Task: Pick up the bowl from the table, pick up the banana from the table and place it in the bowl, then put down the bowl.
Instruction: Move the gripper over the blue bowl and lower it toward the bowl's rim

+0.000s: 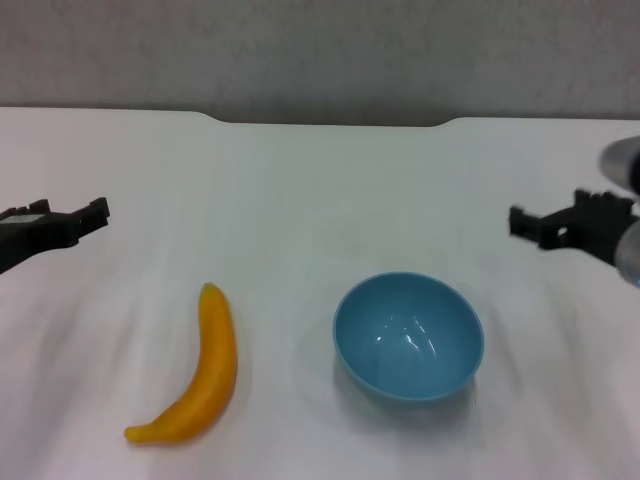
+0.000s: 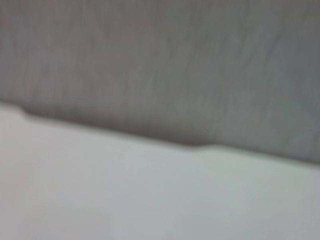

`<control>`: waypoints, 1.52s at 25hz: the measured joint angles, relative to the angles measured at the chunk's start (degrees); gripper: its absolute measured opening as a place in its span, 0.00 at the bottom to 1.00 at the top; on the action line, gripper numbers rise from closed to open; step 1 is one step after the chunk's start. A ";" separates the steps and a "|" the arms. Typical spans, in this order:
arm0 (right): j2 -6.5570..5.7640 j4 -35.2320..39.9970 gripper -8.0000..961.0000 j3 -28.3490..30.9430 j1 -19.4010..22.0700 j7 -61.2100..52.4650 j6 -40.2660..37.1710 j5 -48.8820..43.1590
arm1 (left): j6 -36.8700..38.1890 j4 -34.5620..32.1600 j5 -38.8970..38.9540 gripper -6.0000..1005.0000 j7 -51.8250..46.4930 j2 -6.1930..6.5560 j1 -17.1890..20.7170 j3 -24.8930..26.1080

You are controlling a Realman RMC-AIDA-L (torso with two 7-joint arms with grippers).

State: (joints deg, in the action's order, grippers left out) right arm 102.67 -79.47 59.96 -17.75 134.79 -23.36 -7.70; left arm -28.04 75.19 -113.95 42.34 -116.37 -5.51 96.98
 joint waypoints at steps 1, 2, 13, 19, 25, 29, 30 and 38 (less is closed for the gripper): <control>-0.22 0.40 0.91 -0.03 -1.58 5.18 -2.24 6.43 | 0.00 0.07 -0.18 0.81 -0.05 -0.04 -0.04 0.01; 0.37 1.09 0.91 0.81 -3.16 11.71 -5.44 12.19 | 0.00 0.13 -0.31 0.81 -0.11 -0.07 -0.08 0.03; 11.64 1.89 0.91 9.30 -8.70 38.14 -21.13 25.01 | 0.03 -0.35 -0.63 0.81 -0.26 -0.09 -0.51 -0.06; 11.75 1.29 0.90 9.73 -9.35 37.56 -21.90 27.93 | 0.09 -0.38 -0.68 0.81 -0.17 -0.09 -0.64 -0.35; 12.02 1.32 0.90 9.61 -7.40 37.16 -22.23 28.01 | 0.10 -0.53 -0.73 0.81 -0.38 -0.09 -0.64 -0.40; 12.18 2.55 0.90 9.30 -5.39 37.02 -21.27 29.32 | 0.12 -1.17 -0.72 0.81 -0.53 -0.09 -0.66 -0.35; 12.24 3.12 0.90 9.24 -5.09 36.99 -20.87 29.42 | 0.14 -1.23 -0.71 0.81 -0.55 -0.09 -0.66 -0.35; 12.40 9.06 0.83 8.25 -5.72 36.26 -17.54 30.23 | 0.74 -2.05 -0.63 0.81 -0.51 -0.15 -0.95 -0.45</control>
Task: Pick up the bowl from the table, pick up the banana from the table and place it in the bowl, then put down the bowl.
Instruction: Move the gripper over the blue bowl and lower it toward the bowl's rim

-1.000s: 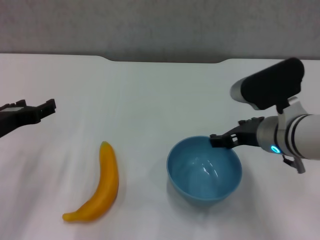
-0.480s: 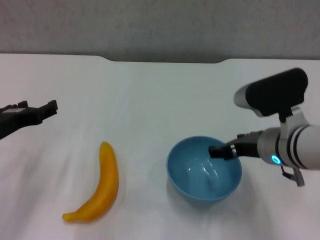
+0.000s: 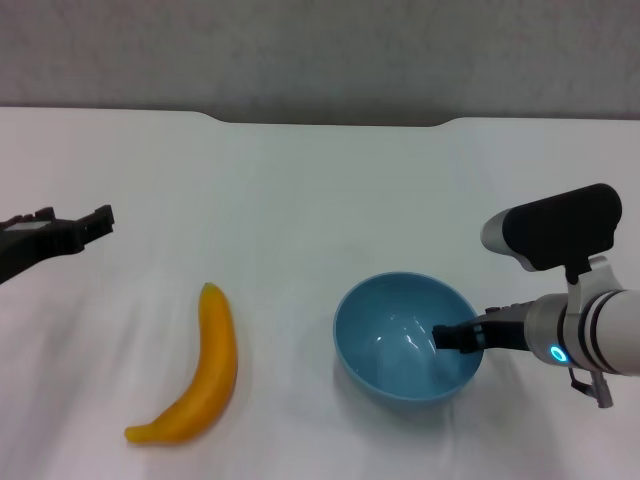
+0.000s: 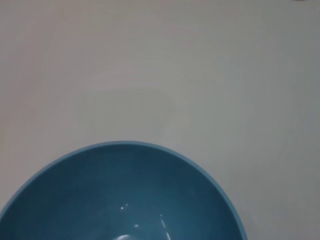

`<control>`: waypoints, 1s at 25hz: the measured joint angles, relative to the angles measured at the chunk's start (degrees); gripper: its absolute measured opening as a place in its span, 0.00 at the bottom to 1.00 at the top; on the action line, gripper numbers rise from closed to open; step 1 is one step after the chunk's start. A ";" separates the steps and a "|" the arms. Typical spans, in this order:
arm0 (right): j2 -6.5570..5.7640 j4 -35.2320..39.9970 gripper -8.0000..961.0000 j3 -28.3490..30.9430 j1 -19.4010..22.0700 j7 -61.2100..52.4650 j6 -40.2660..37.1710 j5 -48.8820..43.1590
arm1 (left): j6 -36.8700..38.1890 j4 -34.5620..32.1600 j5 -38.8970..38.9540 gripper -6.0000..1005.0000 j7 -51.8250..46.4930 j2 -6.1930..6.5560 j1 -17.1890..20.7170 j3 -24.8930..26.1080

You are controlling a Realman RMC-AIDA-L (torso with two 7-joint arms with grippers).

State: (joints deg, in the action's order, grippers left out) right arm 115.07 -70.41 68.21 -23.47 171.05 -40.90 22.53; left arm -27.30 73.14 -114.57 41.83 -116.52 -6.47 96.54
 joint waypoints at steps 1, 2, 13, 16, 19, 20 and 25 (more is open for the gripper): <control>0.02 0.63 0.83 -0.12 -0.04 -0.08 0.69 0.15 | 0.03 -0.32 0.01 0.81 0.00 -0.02 -0.14 -0.02; 0.04 1.26 0.83 -0.21 -0.10 -0.23 1.31 0.21 | 0.05 -0.54 0.01 0.81 0.00 -0.05 -0.23 -0.05; 0.17 4.71 0.80 -1.92 -0.22 -1.62 5.24 0.14 | 0.06 -0.74 0.40 0.81 0.34 -0.20 -0.06 -0.66; 0.12 4.79 0.79 -2.24 -0.08 -1.62 5.85 -0.10 | 0.06 -0.73 0.41 0.81 0.35 -0.20 0.02 -0.66; 0.07 4.38 0.78 -3.08 1.36 -1.49 8.82 -0.57 | 0.06 -0.72 0.41 0.81 0.36 -0.20 0.20 -0.65; 0.04 4.14 0.74 -3.26 1.97 -1.42 9.87 -0.62 | 0.06 -0.72 0.41 0.81 0.36 -0.20 0.25 -0.65; -0.02 2.63 0.51 -3.44 4.58 -1.27 13.02 -1.33 | 0.06 -0.73 0.41 0.81 0.36 -0.20 0.38 -0.65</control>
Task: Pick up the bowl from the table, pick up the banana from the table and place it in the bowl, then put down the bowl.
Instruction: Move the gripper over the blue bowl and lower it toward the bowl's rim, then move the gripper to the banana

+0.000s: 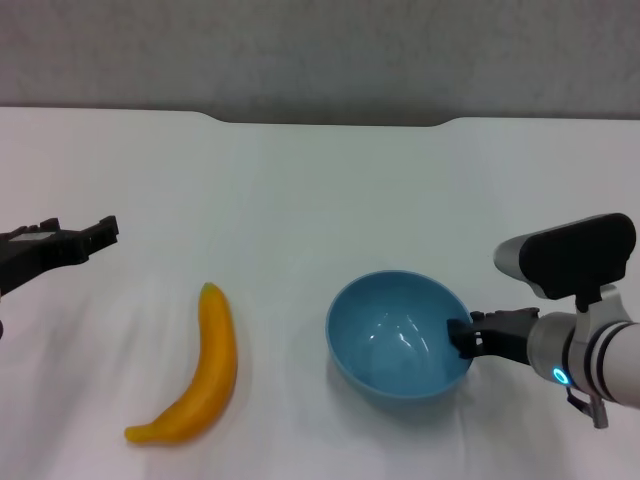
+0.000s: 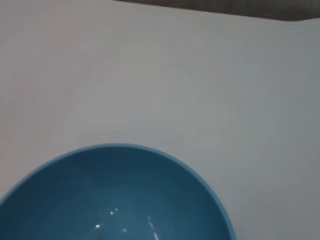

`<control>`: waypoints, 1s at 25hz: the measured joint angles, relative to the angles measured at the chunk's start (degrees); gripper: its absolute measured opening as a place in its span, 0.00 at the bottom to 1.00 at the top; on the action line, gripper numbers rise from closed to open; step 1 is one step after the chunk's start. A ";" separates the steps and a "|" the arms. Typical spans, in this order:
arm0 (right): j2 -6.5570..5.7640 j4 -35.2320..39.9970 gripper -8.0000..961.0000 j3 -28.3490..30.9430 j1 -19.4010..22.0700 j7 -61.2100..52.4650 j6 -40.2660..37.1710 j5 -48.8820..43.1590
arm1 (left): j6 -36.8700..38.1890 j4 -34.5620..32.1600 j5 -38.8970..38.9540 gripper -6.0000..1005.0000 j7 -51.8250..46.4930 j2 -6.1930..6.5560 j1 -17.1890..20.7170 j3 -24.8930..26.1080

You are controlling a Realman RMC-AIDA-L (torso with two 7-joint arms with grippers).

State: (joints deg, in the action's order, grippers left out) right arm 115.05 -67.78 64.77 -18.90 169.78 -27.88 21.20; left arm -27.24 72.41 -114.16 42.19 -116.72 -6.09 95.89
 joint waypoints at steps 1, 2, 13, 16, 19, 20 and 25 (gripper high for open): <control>0.00 -0.09 0.46 0.00 0.12 0.00 0.10 -0.11 | 0.00 -0.02 0.00 0.81 0.00 0.00 0.01 0.00; 0.00 -0.15 0.42 0.01 0.22 0.01 0.19 -0.21 | 0.00 -0.03 0.00 0.81 0.00 0.00 0.01 0.00; 0.00 0.15 0.08 -0.08 0.35 0.13 0.49 -0.29 | 0.00 -0.57 0.00 0.81 -0.15 0.00 0.01 0.00; 0.00 0.27 0.07 -0.08 0.46 0.14 0.81 -0.28 | 0.00 -0.92 0.00 0.81 -0.08 0.00 -0.07 0.00; 0.01 -0.66 0.07 0.11 1.34 0.17 2.01 -1.02 | -0.27 -1.52 -0.02 0.81 -0.05 0.00 -0.29 0.00; 0.01 -1.25 0.06 0.26 1.66 0.14 2.22 -1.55 | -0.59 -1.57 -0.22 0.81 -0.03 0.02 -0.40 -0.20; -0.07 -5.98 0.06 1.40 3.56 -0.11 2.28 -5.25 | -3.53 -1.50 -2.13 0.81 -1.34 0.20 -1.33 -0.90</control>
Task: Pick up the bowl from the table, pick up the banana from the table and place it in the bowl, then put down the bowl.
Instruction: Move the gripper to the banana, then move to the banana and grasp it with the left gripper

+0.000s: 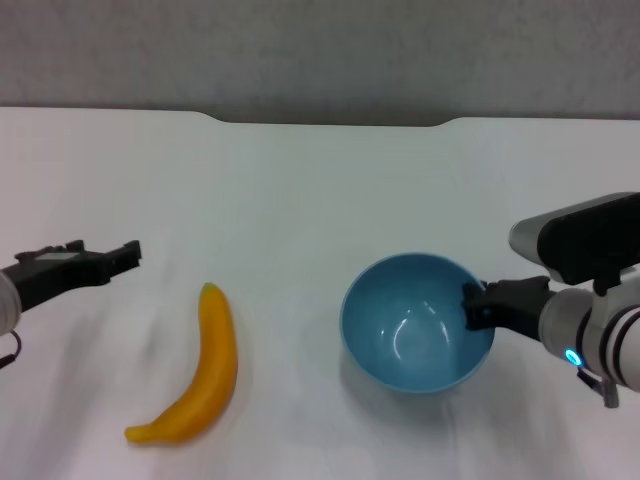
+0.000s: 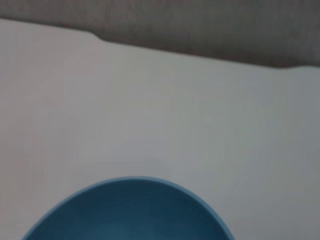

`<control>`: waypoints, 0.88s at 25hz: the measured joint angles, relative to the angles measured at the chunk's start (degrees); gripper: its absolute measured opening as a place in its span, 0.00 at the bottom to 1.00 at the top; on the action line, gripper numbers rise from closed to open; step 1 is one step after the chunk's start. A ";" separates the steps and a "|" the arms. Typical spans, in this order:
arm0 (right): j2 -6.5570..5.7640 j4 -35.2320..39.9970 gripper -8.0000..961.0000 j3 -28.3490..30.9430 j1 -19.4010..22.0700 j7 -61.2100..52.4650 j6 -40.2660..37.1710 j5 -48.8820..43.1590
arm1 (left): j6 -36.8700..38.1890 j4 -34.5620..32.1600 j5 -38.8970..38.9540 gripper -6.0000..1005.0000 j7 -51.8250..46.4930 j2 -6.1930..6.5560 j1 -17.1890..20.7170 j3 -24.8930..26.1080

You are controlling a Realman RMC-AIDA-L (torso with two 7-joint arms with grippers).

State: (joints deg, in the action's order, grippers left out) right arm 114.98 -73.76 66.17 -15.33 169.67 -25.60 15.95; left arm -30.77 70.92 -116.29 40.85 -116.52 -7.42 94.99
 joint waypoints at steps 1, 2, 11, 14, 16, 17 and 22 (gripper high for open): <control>-0.02 -0.74 0.06 0.28 0.31 -0.01 -0.06 -0.80 | -1.11 0.44 -0.55 0.81 -1.05 0.00 -0.11 0.00; -0.03 -1.08 0.06 0.53 0.40 -0.02 -0.16 -1.28 | -2.04 0.86 -1.01 0.81 -2.03 -0.02 -0.13 -0.03; -0.10 -2.48 0.05 2.14 0.49 0.19 0.01 -3.55 | -5.41 2.86 -9.88 0.81 -12.59 -0.25 -0.66 -8.54; -0.04 -3.22 0.05 2.57 0.52 0.01 0.05 -4.54 | -4.91 2.89 -13.37 0.81 -16.64 -0.40 -1.28 -11.25; -0.03 -3.58 0.05 2.63 0.61 -0.01 0.09 -4.60 | -4.50 2.95 -14.54 0.82 -19.94 -0.43 -1.53 -12.61; -0.02 -3.69 0.05 2.63 0.66 -0.02 0.11 -4.64 | -4.44 2.97 -14.58 0.82 -20.94 -0.43 -1.54 -13.02; 0.08 -3.95 0.05 2.57 0.66 -0.05 0.37 -5.20 | -2.29 3.00 -15.04 0.82 -23.91 -0.45 -1.71 -16.45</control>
State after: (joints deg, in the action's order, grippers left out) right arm 115.06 -77.71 68.74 -14.67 169.63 -25.23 10.74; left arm -33.07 73.92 -131.34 16.94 -116.97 -9.13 78.54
